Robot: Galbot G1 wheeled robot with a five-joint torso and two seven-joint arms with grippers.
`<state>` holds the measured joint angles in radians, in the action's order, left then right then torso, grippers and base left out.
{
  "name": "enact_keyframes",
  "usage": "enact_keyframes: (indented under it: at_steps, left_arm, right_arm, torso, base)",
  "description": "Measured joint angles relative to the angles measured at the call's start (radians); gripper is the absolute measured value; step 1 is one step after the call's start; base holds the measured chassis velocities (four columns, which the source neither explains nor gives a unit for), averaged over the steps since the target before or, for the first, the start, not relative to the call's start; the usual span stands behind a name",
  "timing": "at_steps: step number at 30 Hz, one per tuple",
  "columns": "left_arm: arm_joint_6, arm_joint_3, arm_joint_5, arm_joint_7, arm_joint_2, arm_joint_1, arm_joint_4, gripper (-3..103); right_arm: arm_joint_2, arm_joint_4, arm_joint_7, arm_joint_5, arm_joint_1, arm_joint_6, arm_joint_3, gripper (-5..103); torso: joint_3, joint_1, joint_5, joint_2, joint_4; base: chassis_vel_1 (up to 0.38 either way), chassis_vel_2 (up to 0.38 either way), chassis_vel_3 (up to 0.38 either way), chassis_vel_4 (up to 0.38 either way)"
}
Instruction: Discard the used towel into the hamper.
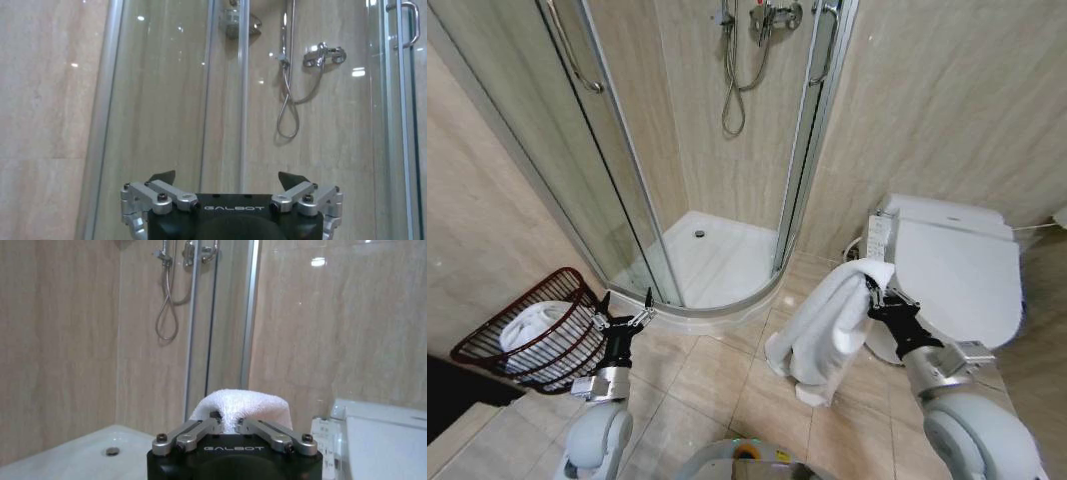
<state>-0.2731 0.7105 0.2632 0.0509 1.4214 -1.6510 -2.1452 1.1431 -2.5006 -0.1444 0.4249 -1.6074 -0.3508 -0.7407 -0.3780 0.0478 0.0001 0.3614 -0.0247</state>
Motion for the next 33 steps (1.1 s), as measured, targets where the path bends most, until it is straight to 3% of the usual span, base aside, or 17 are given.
enact_keyframes:
  at_steps: [33]
  left_arm:
    - [-0.014, -0.002, -0.008, -0.003, 0.008, -0.006, 0.003, 100]
  right_arm:
    - [0.03, 0.001, 0.042, -0.019, -0.006, 0.029, 0.0, 3]
  torso:
    - [0.0, 0.0, 0.0001, 0.0, 0.0]
  base:
    - [0.155, 0.021, 0.019, 0.158]
